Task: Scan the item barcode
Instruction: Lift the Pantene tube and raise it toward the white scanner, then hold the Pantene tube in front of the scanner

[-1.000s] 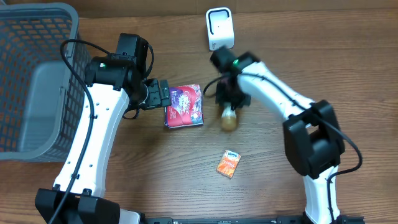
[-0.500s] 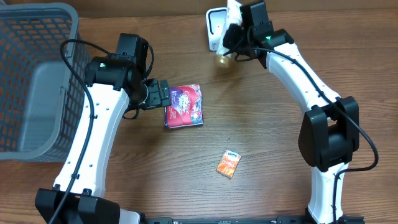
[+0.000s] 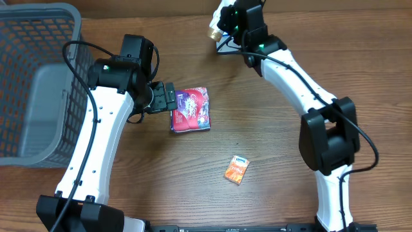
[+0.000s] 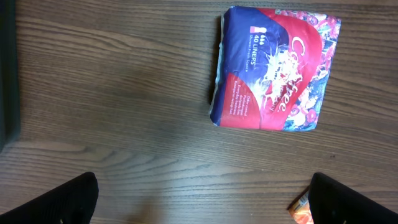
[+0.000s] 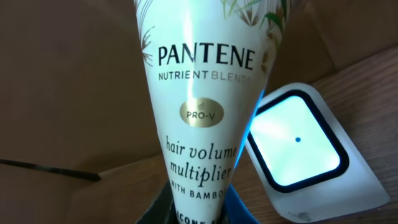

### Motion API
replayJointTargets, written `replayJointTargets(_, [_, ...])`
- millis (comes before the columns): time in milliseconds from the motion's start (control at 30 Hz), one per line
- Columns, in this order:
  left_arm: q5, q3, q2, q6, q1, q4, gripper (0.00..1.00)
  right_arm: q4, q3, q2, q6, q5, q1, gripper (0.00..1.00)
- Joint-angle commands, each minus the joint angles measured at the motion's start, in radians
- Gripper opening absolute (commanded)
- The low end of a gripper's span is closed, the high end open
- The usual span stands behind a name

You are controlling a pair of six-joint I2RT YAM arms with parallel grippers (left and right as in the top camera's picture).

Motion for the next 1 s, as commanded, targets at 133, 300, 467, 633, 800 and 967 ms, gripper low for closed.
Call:
replayJointTargets(133, [-0.010, 0.007, -0.002, -0.010, -0.003, 0.001, 1.00, 0.006, 0.039, 0.046, 0.014, 0.105, -0.006, 0.04])
replayJointTargets(300, [-0.010, 0.007, -0.002, -0.010, -0.003, 0.001, 1.00, 0.010, 0.039, 0.046, -0.012, 0.105, -0.006, 0.04])
replayJointTargets(467, [-0.010, 0.007, -0.002, -0.010, -0.003, 0.001, 1.00, 0.010, 0.039, 0.046, -0.011, 0.105, -0.007, 0.04])
replayJointTargets(633, [-0.010, 0.007, -0.002, -0.010, -0.003, 0.001, 1.00, 0.002, 0.040, 0.044, -0.012, 0.105, -0.007, 0.04])
replayJointTargets(800, [-0.010, 0.007, -0.002, -0.010, -0.003, 0.001, 1.00, -0.041, 0.040, 0.004, -0.011, 0.105, -0.015, 0.04])
replayJointTargets(967, [-0.010, 0.007, -0.002, -0.010, -0.003, 0.001, 1.00, -0.124, 0.040, -0.098, -0.011, 0.105, -0.072, 0.04])
